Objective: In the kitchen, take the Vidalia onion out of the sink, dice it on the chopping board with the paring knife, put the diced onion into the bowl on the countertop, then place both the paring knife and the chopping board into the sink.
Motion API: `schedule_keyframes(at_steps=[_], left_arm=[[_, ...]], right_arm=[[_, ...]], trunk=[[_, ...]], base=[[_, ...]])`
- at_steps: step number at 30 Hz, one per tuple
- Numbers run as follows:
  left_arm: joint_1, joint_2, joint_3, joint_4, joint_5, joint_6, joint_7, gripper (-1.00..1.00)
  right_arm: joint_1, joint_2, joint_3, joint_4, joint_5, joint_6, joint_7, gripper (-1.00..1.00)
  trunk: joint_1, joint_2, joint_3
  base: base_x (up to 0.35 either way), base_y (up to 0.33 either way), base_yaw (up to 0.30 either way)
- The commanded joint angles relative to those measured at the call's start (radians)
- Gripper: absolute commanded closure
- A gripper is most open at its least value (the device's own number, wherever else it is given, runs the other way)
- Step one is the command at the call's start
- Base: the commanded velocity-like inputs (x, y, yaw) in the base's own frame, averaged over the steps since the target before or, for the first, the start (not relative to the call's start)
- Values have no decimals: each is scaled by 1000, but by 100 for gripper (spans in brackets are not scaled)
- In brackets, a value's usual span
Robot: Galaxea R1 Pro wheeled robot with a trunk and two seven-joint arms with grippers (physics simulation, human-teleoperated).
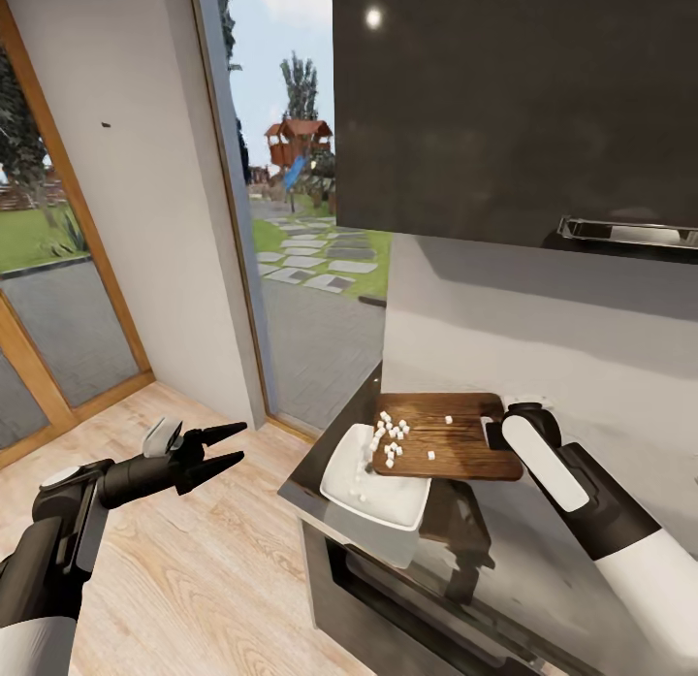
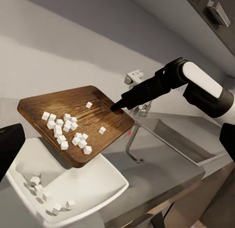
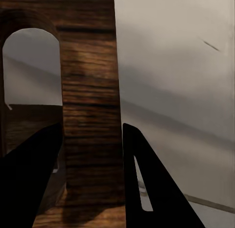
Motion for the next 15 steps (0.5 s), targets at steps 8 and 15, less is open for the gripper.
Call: schedule_keyframes(at_steps=[8,15], left_arm=[[-1,0,0,0,0,10,-4,-100],[-1,0,0,0,0,10,-4,-100]], right_arm=[[-2,-1,1,-1,-6,4,-44,100],[-2,-1,0,-1,-6,4,-63,100]], trunk=[[1,-2,-2],[1,-2,-2]], base=[[0,0,0],[0,0,0]])
